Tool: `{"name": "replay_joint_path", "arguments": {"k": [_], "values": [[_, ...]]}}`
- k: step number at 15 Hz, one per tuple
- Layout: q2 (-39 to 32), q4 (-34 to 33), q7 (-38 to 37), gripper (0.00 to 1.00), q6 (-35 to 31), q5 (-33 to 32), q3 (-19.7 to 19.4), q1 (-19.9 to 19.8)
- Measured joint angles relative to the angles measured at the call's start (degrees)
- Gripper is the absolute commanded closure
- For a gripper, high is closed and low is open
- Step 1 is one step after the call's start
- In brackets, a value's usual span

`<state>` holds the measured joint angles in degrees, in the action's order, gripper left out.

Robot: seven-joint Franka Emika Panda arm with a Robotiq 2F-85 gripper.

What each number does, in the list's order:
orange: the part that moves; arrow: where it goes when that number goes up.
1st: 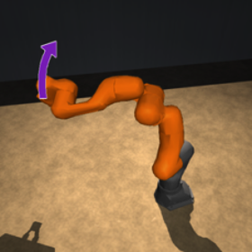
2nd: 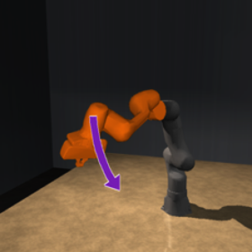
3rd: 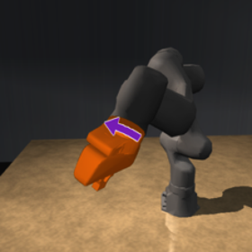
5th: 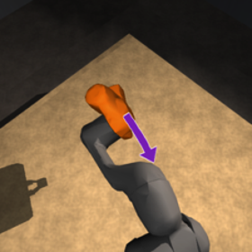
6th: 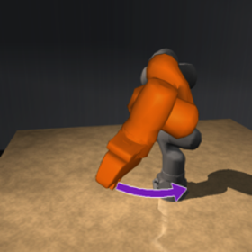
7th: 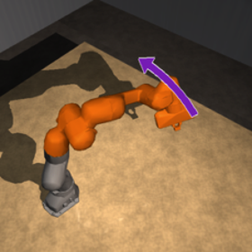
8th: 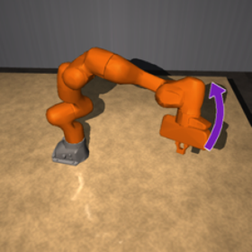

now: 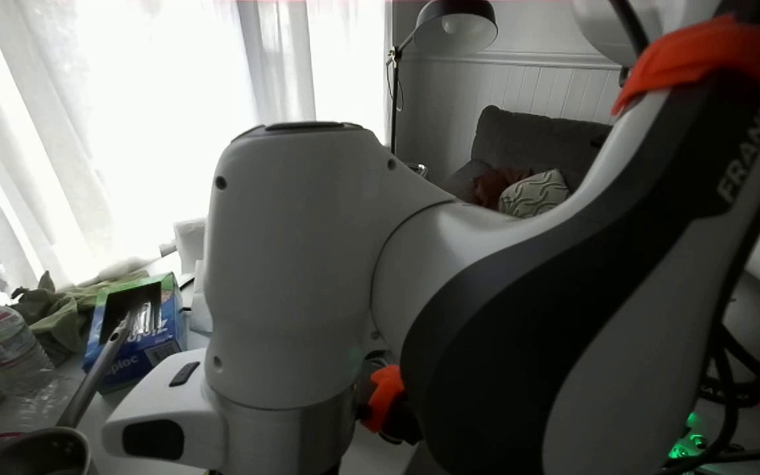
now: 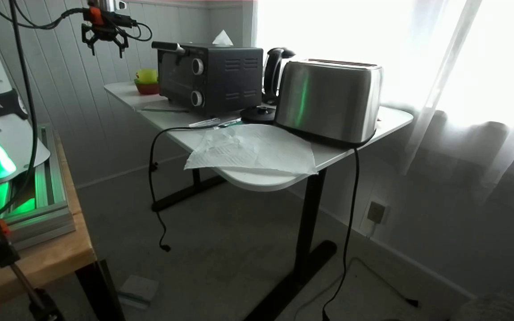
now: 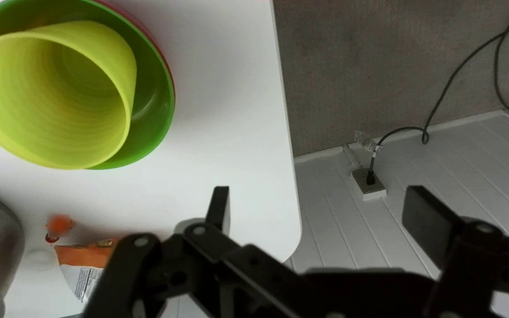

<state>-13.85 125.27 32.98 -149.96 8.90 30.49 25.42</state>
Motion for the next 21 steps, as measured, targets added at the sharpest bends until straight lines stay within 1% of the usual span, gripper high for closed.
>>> {"name": "replay_joint_path", "arguments": {"k": [4, 7, 10, 15, 21], "values": [[-0.4, -0.3, 0.4, 0.00, -0.2, -0.1, 0.1, -0.2], [-0.9, 0.1, 1.8, 0.00, -2.8, -1.5, 0.0, -0.7], [-1.7, 0.6, 2.8, 0.00, -5.2, -5.3, -0.2, -1.2], [-2.9, 0.6, 2.6, 0.00, -6.0, -12.7, -2.1, -1.3], [-4.6, 0.6, 0.3, 0.00, -6.8, -18.4, -3.9, -1.3]]}}
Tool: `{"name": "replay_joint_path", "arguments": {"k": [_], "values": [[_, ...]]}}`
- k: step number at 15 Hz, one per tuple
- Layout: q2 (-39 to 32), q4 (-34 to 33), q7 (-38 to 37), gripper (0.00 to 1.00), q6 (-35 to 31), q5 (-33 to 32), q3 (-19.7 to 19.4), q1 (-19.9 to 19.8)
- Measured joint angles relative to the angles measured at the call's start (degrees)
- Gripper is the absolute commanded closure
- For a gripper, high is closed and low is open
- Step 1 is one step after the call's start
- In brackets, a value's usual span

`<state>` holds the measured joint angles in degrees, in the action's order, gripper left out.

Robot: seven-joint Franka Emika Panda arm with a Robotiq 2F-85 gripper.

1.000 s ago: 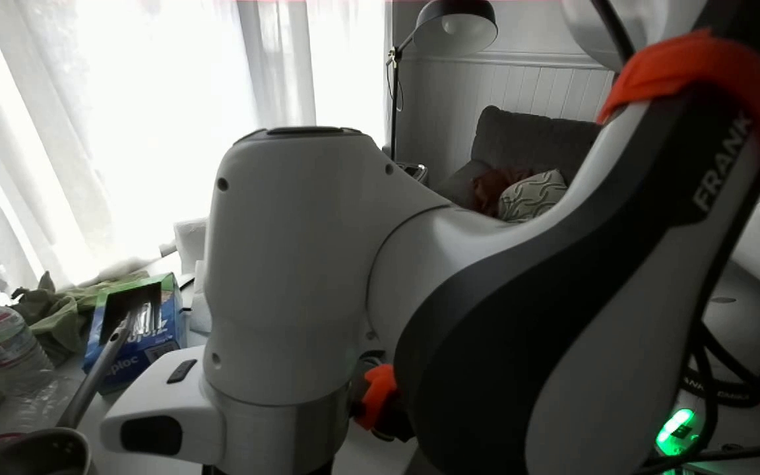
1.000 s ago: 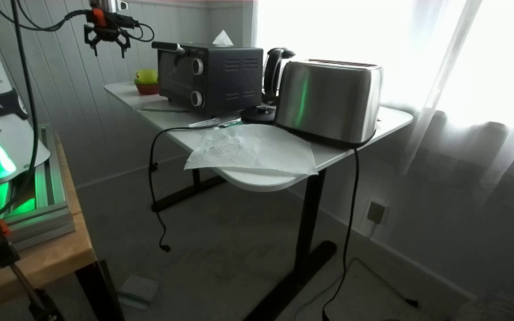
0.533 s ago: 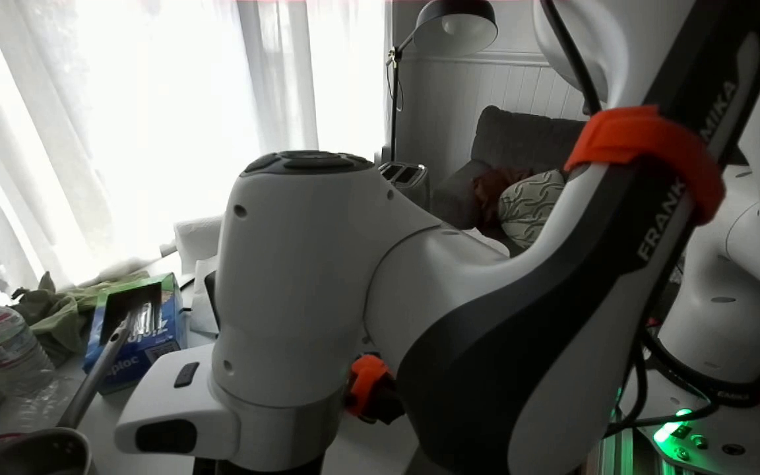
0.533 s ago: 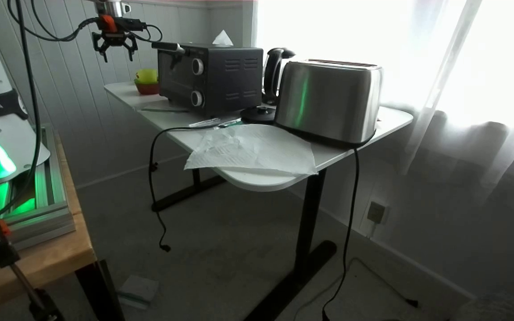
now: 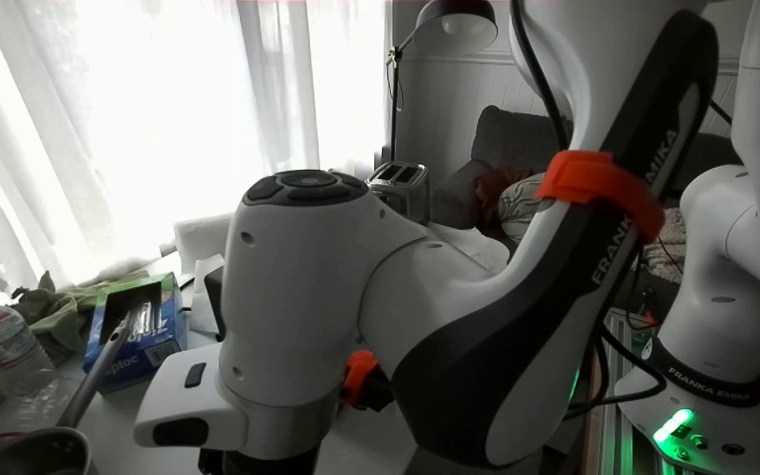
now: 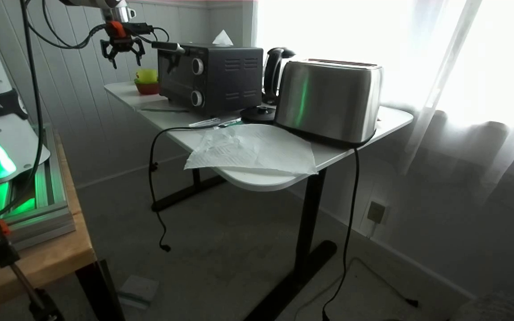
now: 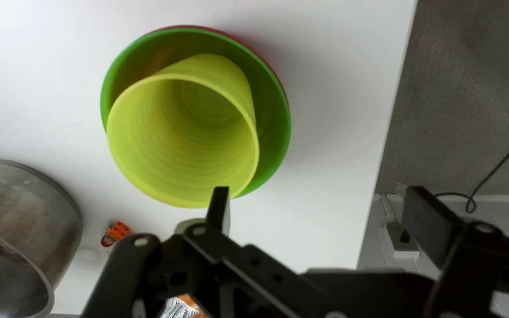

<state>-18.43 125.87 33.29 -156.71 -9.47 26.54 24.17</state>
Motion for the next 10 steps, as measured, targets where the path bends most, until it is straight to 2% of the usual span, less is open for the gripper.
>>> {"name": "replay_joint_path", "arguments": {"k": [10], "values": [[-3.4, -0.2, -6.6, 0.00, -4.5, -8.9, -3.5, 1.1]]}}
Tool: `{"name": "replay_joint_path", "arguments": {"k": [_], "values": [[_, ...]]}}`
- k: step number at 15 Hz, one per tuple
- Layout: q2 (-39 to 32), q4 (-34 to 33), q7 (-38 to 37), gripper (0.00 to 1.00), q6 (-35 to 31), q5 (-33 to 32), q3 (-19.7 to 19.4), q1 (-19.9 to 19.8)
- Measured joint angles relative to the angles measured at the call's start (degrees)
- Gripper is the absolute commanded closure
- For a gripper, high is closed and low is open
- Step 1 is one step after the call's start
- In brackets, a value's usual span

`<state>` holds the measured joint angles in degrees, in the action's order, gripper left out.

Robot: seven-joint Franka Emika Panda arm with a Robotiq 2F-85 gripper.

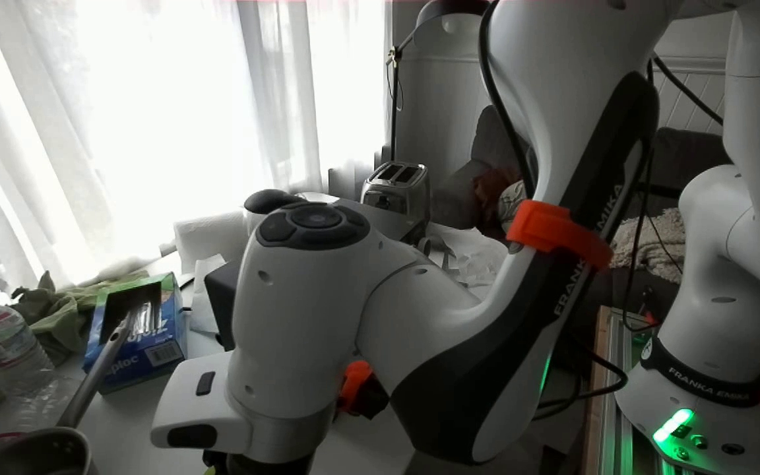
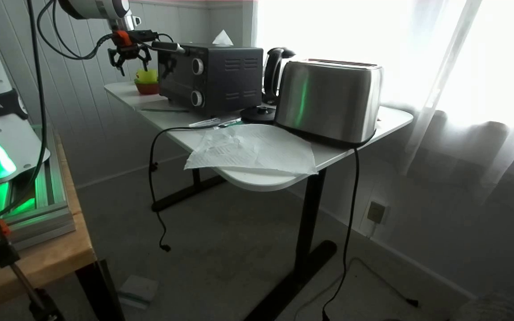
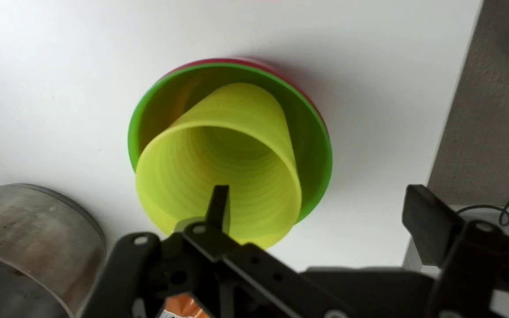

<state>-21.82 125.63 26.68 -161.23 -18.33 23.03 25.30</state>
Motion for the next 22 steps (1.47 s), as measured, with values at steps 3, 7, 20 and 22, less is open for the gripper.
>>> {"name": "replay_joint_path", "arguments": {"k": [3, 7, 20, 22], "values": [[-0.9, -0.1, -0.7, 0.00, 0.0, -1.1, -0.6, 0.4], [-2.1, -0.4, -2.0, 0.00, -0.3, -2.3, -1.6, 1.1], [-4.0, -0.8, -4.0, 0.98, -2.0, -2.9, -3.1, 1.9], [-4.0, -0.8, -4.2, 0.99, -2.6, -2.9, -3.2, 1.9]]}}
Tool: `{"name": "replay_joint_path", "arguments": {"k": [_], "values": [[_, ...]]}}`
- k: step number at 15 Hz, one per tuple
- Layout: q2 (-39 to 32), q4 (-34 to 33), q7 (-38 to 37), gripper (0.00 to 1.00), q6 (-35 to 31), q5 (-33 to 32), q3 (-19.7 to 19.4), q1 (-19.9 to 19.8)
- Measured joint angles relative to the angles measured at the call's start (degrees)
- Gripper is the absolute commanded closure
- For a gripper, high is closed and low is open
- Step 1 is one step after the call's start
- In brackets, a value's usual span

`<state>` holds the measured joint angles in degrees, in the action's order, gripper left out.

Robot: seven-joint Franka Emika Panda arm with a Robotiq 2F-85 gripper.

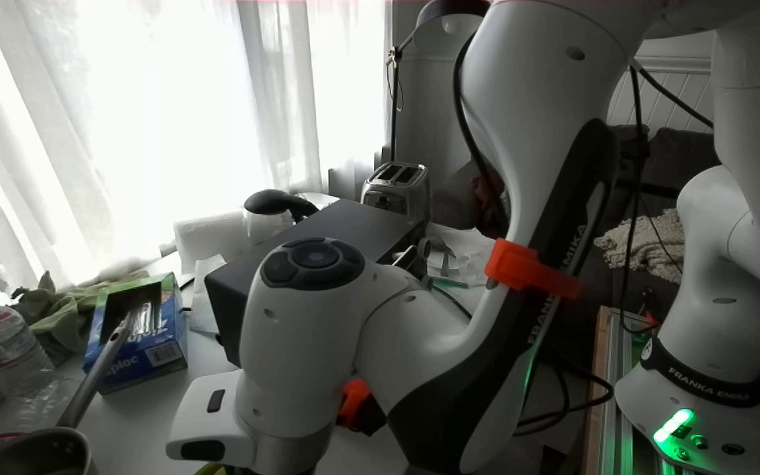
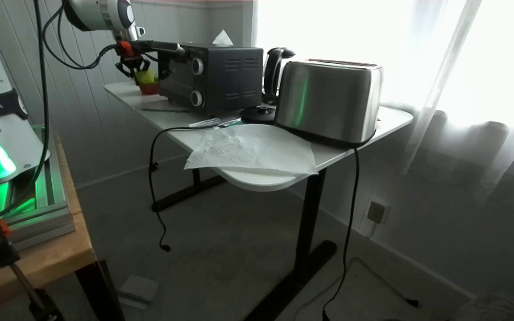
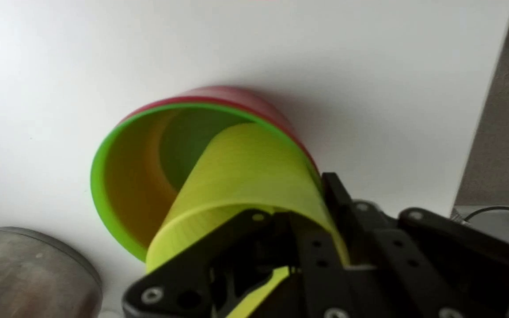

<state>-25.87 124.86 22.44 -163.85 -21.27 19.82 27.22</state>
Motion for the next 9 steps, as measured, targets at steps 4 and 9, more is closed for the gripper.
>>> {"name": "replay_joint_path", "arguments": {"k": [4, 9], "values": [[0.5, 0.0, -0.6, 0.96, -1.1, 0.0, -0.3, 0.0], [5.1, 0.0, -0.7, 0.96, -0.6, 0.0, -0.2, 0.0]]}}
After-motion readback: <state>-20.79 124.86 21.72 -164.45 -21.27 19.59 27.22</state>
